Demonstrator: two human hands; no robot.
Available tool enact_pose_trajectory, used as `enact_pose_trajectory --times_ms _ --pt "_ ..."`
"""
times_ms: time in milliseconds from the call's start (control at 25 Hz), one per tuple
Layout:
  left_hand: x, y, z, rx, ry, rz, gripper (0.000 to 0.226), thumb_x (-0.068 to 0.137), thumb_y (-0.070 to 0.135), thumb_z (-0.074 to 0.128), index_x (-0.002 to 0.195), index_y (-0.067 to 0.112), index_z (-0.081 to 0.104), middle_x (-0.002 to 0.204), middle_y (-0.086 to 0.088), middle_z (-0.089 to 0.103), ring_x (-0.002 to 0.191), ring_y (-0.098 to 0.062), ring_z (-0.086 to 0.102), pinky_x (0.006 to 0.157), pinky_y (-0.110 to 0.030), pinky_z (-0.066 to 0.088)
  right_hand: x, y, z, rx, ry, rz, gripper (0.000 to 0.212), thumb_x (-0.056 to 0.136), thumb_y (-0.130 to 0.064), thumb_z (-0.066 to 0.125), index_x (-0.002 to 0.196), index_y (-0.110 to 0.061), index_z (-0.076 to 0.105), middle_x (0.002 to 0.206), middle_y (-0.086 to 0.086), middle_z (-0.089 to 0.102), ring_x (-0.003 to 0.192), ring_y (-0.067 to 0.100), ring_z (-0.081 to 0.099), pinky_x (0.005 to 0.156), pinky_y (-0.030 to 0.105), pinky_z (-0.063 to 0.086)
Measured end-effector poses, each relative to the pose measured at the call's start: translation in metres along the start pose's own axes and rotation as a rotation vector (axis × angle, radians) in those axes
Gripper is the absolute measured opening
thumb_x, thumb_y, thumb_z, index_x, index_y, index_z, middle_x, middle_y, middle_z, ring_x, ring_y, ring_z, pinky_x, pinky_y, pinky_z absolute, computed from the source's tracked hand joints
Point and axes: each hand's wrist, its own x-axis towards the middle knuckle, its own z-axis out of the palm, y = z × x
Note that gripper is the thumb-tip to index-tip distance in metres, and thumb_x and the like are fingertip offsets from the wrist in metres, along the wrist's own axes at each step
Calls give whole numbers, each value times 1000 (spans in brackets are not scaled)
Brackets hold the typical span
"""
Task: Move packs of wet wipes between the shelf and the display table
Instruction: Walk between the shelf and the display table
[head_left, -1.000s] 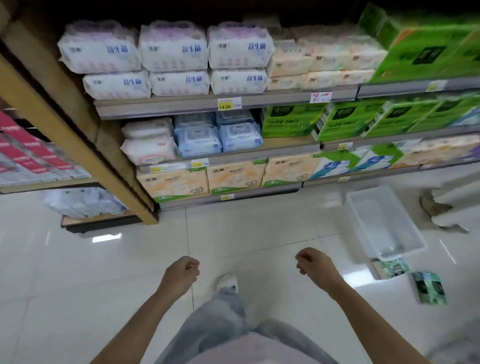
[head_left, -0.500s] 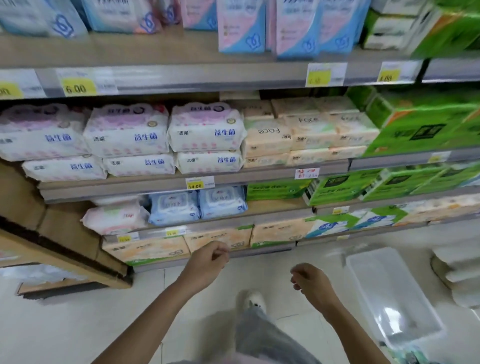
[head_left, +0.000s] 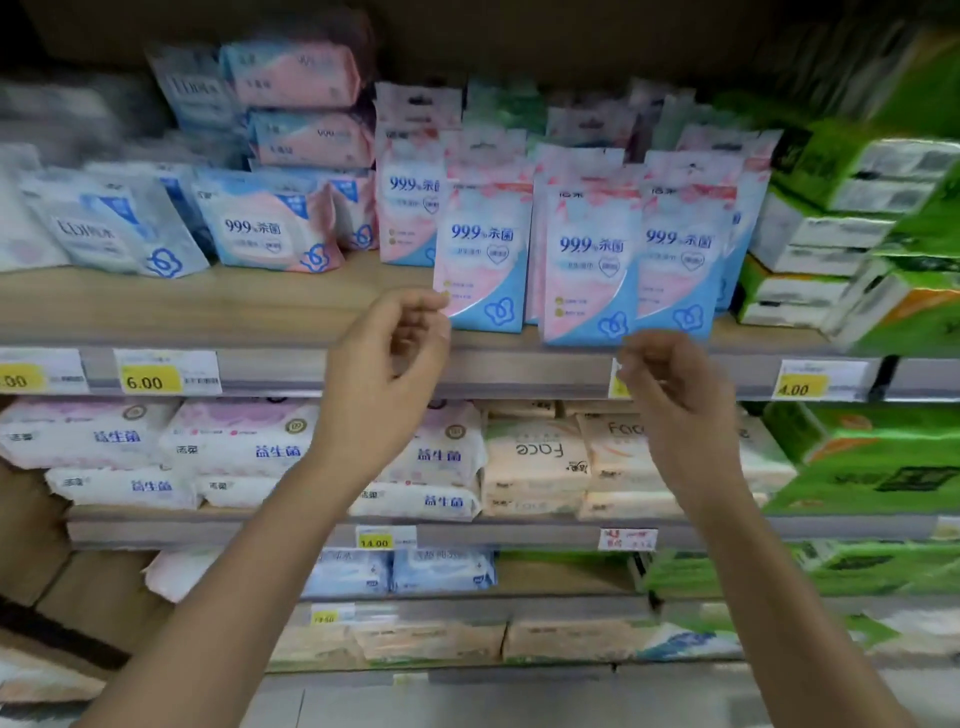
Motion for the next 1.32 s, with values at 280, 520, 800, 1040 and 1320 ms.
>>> enact_pose_trajectory --times_ms 280,520,800,1040,1320 --pt "99 3 30 328 -6 -147 71 84 49 63 136 8 39 133 -12 51 123 -28 49 103 -39 40 77 -17 32 -409 77 19 83 76 -60 65 135 -9 40 122 8 51 115 26 48 96 39 42" --pt "112 -7 49 411 -125 -303 87 72 61 68 127 0 39 125 -15 53 115 -32 52 80 -33 41 95 -11 47 -451 107 113 120 40 -83 69 128 -5 48 121 11 60 116 29 53 96 43 47" --pt "114 -22 31 317 47 -210 73 73 53 73 117 2 45 111 -11 63 104 -29 59 76 -34 43 97 -13 40 -109 153 59 63 60 -26 89 96 -17 38 86 -12 56 77 4 59 75 32 54" --pt "112 -12 4 -128 27 -189 57 68 33 84 111 16 51 100 12 67 95 -8 65 89 -32 53 104 -36 44 -10 90 -14 59 67 -19 85 105 -20 41 94 -10 65 81 2 67 73 27 57" --pt "48 -11 -58 -439 38 -245 56 61 21 80 110 21 52 102 3 71 92 -10 70 72 -21 55 55 -59 87 281 -191 99 49 68 -24 78 106 -17 49 85 -19 70 76 -3 68 62 12 51"
